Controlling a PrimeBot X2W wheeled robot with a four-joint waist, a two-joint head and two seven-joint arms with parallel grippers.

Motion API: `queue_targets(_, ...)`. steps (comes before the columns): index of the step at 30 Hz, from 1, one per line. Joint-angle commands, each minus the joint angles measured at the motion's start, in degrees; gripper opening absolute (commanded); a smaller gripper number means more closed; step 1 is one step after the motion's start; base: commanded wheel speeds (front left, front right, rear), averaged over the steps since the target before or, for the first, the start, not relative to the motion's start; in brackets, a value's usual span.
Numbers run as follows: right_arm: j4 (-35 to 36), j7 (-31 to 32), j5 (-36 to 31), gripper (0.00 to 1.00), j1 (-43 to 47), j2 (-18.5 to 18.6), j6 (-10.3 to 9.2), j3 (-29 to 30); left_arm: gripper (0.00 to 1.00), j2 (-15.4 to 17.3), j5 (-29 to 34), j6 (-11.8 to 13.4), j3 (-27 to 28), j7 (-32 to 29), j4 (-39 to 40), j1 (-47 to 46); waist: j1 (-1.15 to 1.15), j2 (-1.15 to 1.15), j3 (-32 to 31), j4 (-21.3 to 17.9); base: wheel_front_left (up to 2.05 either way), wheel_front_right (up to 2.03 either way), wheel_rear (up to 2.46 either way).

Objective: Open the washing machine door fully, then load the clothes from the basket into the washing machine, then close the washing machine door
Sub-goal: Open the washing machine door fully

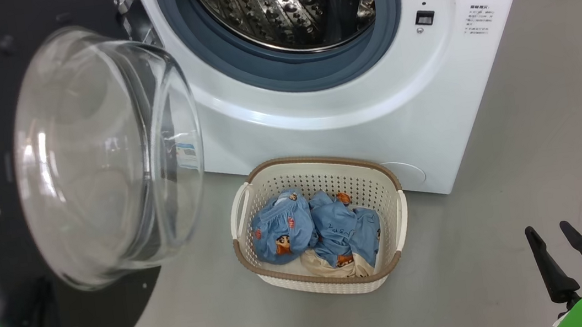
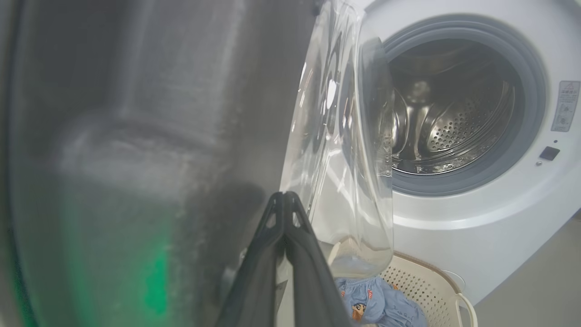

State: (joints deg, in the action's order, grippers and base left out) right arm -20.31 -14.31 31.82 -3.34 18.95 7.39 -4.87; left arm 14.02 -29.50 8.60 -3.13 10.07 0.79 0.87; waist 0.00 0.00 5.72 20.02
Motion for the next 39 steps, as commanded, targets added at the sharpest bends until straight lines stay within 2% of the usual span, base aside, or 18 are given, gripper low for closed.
queue_targets(1,1.49,-0.69,-0.58,1.0,-0.68,1.41,0.1,-0.78,0.0,3.02,-0.74,1.09,4.58,0.19,-0.04,-2.98,0.0,0.0,0.37,-0.13,0.0,0.0,0.0)
queue_targets(16,1.85,-0.69,-0.86,1.0,-0.99,1.71,0.1,-0.4,0.0,9.16,-3.13,1.17,12.56,2.01,-9.91,-7.25,0.0,0.0,1.48,-0.96,0.0,0.0,0.0)
queue_targets(29,2.21,-0.69,-0.99,1.0,-2.35,2.35,0.1,-0.49,0.0,15.65,-3.57,-3.5,16.83,4.52,-27.54,-16.47,0.0,0.0,4.45,-3.29,0.0,0.0,0.0)
queue_targets(39,2.69,-0.69,-1.26,1.0,-3.43,2.96,0.1,-0.17,0.0,20.03,-0.79,-6.45,21.23,4.91,-39.27,-25.11,0.0,0.0,7.77,-5.19,0.0,0.0,0.0)
